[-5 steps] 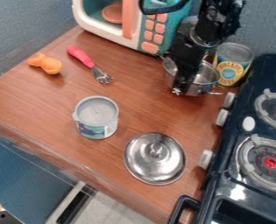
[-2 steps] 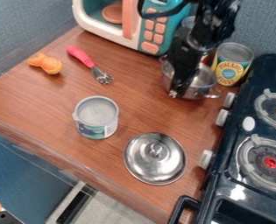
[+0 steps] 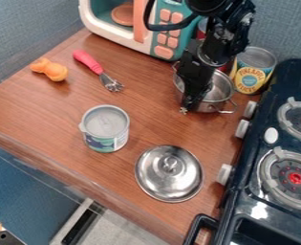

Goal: Move the silver pot to the upper right corner of the table just below the can

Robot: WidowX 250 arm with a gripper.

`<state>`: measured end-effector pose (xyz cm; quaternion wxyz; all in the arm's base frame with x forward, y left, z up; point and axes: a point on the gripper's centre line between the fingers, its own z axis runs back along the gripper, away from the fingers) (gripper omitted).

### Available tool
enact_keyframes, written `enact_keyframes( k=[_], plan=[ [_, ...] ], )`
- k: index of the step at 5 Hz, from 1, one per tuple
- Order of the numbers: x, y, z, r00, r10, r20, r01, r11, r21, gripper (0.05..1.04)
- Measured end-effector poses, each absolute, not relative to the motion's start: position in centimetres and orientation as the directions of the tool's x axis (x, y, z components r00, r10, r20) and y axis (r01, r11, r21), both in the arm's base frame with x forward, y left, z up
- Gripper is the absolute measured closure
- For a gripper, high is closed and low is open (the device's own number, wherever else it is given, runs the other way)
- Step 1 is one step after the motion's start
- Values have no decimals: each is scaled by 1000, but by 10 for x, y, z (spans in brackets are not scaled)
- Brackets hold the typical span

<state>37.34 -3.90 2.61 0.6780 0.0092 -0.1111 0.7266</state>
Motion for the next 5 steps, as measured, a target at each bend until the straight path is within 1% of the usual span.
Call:
enact_keyframes(
  k=[1,2,3,4,5],
  plan=[
    [368,-38,24,-58,981,184,-992,-35,-122,840],
    [364,-43,21,-35,981,191,-993,-13,-116,561],
    [362,-42,21,-20,980,197,-995,0,-102,248],
    [364,-43,50,-20,983,180,-986,10,-168,73],
    [363,-42,52,-24,983,179,-985,7,-170,77]
  ],
)
